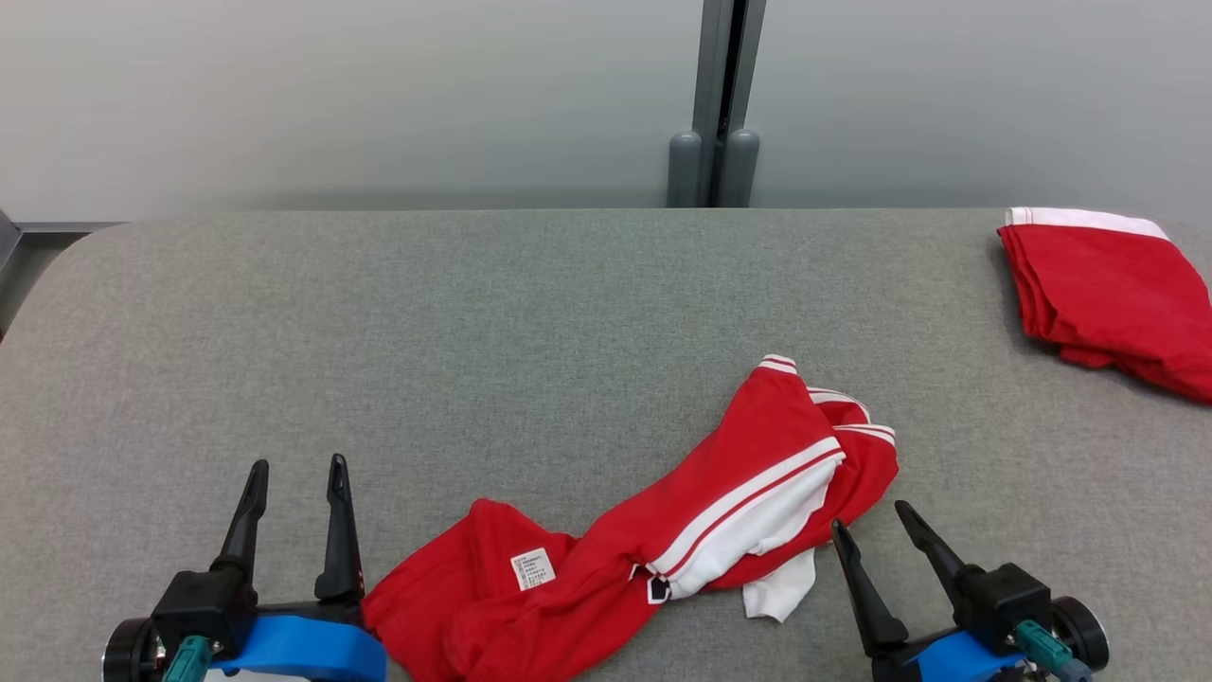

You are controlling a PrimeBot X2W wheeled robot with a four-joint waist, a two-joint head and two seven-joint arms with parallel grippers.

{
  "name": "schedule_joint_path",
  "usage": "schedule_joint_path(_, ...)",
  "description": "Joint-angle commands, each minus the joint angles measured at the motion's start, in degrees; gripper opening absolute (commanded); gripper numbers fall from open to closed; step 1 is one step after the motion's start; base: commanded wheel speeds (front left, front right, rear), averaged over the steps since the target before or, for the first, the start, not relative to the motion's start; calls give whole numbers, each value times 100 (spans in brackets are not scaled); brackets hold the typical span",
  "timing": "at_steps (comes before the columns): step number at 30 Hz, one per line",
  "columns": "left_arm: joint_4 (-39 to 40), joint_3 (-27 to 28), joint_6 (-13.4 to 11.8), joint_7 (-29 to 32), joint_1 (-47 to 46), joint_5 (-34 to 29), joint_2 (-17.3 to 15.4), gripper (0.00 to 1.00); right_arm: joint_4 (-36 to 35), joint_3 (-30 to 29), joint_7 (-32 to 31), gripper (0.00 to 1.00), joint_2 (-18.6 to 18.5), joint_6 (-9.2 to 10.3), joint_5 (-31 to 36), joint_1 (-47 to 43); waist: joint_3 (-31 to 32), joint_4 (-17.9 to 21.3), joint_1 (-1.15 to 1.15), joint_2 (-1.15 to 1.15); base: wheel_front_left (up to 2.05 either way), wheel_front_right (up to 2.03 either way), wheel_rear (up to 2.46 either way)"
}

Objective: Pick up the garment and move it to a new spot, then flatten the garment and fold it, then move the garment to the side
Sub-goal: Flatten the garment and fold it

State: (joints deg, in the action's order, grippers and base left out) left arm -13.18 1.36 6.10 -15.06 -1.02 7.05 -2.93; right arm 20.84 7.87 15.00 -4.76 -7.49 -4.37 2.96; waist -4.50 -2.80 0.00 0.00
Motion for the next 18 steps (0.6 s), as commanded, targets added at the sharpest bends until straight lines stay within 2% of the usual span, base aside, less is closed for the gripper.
schedule_joint_path(1, -1, 19, 27, -14, 51, -29, 8, 100, -73, -37, -13, 100, 17, -1, 54, -55, 0, 7, 0, 0, 0, 0, 0)
schedule_joint_path(5, 2, 1, 31, -14, 35, -45, 8, 100, -143, 8, -136, 100, 41, -1, 65, 220, -16, 18, 0, 0, 0, 0, 0)
schedule_joint_path(11, -2, -42, 35, -14, -54, -50, 9, 100, -67, 288, -567, 100, -167, -1, 18, 946, -79, 0, 0, 0, 0, 0, 0)
schedule_joint_path(18, -9, -100, 40, -14, -182, -13, 7, 100, 446, 476, -1379, 100, -477, -1, -216, 2000, -195, -89, 0, 0, 0, 0, 0)
